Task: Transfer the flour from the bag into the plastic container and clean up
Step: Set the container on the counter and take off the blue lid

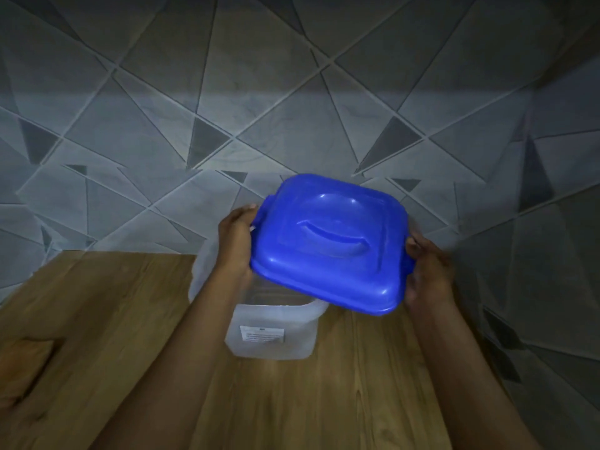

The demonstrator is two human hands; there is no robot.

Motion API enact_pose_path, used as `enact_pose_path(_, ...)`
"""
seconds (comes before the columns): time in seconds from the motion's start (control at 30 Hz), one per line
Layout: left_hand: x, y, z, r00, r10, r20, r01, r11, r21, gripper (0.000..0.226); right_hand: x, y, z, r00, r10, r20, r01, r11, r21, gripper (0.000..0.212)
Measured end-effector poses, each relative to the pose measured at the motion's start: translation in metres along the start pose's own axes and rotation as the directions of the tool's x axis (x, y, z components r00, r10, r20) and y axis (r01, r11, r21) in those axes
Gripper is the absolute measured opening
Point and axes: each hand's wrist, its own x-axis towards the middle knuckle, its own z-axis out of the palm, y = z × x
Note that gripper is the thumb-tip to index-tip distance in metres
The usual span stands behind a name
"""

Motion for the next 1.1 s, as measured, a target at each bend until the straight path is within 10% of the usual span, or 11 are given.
enact_pose_path(0.2,-0.041,-0.052,0.063,0.998,-0.053,0.034,0.052,0.998,0.026,0.004,0.005,-0.007,-0.059,0.994,-0.018,-0.103,0.035,0.986,0.165,0.022)
enact_pose_path(0.43,-0.076,-0.125,0.096,0.992,0.006,0.128,-0.069,0.87,0.489,0.103,0.002,0.0,-0.123,0.978,0.112,-0.175,-0.059,0.958,0.282,0.03)
enact_pose_path(0.6,-0.103,-0.165,0.11,0.968,0.114,0.222,-0.234,0.724,0.649,0.078,0.006,0.023,-0.162,0.968,0.174,-0.182,-0.128,0.961,0.244,0.021)
enact_pose_path(1.1,-0.117,-0.278,0.068,0.935,-0.267,0.233,0.042,0.737,0.674,0.08,-0.01,0.096,-0.188,0.943,0.262,-0.206,-0.246,0.964,0.101,0.055)
